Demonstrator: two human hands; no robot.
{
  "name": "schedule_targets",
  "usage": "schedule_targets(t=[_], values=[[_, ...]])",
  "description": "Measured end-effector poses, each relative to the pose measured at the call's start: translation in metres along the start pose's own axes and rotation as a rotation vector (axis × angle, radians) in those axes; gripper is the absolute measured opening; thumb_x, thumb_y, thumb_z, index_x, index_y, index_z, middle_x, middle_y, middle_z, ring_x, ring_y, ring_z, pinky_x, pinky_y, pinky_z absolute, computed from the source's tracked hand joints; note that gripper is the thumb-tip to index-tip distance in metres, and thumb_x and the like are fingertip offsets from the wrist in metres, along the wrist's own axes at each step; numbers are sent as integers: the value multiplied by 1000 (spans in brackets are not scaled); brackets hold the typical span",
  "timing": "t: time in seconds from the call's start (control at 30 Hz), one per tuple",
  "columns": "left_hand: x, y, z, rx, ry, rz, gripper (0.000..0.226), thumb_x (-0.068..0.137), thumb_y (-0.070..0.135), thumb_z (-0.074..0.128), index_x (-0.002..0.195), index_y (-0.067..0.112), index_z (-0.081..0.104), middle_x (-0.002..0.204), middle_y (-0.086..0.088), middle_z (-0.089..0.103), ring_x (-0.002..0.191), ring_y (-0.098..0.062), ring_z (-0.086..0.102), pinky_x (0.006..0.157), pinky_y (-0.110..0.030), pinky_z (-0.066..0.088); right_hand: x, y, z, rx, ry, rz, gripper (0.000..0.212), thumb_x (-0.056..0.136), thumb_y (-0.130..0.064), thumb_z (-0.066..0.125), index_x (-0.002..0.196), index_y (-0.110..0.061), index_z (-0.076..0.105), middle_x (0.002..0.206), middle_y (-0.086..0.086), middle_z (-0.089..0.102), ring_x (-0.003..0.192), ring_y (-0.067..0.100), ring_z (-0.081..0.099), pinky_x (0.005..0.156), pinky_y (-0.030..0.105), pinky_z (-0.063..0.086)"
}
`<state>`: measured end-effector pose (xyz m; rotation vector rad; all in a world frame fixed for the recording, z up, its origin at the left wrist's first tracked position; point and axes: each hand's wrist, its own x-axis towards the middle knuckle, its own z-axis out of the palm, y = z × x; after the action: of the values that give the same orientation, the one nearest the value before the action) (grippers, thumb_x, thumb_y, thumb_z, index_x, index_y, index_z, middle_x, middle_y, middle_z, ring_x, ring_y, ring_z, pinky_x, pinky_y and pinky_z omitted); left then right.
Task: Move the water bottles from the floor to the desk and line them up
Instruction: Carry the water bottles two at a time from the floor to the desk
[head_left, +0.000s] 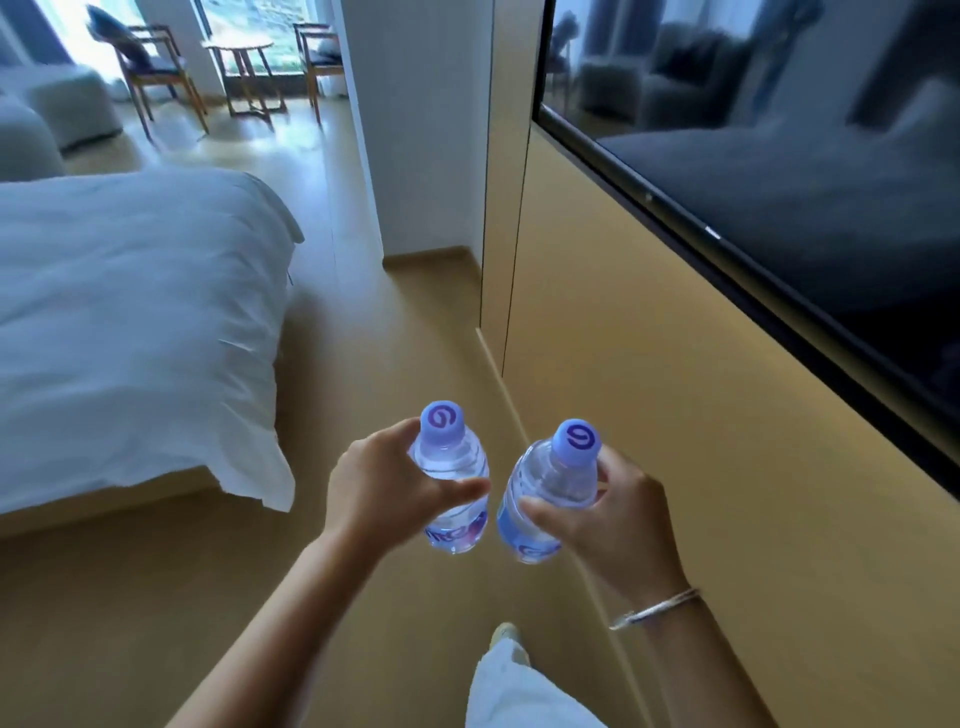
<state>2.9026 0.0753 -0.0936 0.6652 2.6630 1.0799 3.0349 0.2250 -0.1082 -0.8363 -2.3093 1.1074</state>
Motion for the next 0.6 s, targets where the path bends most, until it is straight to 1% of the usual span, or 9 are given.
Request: schedule_targets(t=[0.07, 0.2, 0.27, 0.37, 0.47, 0.6], values=[[40, 4, 1, -2, 29, -24, 56, 36, 69, 60, 80, 35, 65, 70, 15, 67, 73, -8, 64, 71, -34, 53, 49, -3, 6, -6, -22, -45, 44, 46, -50, 71, 78, -22, 61, 69, -7, 65, 65, 12, 63, 62, 34, 53], [113, 12, -3, 25, 77, -63, 56, 38, 71, 59, 81, 35, 65, 69, 17, 66, 72, -4, 63, 71, -32, 53, 137, -13, 19, -23, -104, -143, 48, 47, -57, 66, 82, -25, 61, 71, -10, 65, 65, 3, 61, 58, 18, 48], [146, 11, -6, -4, 105, -95, 54, 38, 70, 60, 79, 34, 64, 68, 17, 66, 71, -5, 63, 71, -32, 53, 176, -19, 29, -41, -130, -184, 48, 47, -59, 65, 81, -25, 61, 71, -11, 65, 64, 2, 61, 57, 16, 47], [192, 7, -12, -30, 119, -130, 54, 38, 68, 60, 78, 33, 65, 68, 15, 67, 71, -6, 64, 70, -33, 53, 229, -27, 52, -53, -166, -225, 48, 46, -59, 64, 80, -26, 61, 70, -12, 64, 64, 2, 61, 57, 18, 49], [245, -4, -24, -33, 149, -158, 53, 36, 68, 58, 72, 30, 63, 64, 13, 66, 68, -8, 63, 68, -33, 53, 282, -39, 83, -43, -207, -225, 46, 45, -58, 65, 77, -24, 61, 68, -10, 64, 63, 4, 61, 58, 26, 52], [328, -27, -48, -38, 183, -136, 53, 38, 71, 59, 74, 32, 65, 65, 14, 66, 67, -7, 63, 66, -32, 53, 357, -63, 137, -41, -239, -243, 47, 46, -53, 71, 80, -22, 63, 73, -7, 66, 67, 10, 63, 62, 31, 53]])
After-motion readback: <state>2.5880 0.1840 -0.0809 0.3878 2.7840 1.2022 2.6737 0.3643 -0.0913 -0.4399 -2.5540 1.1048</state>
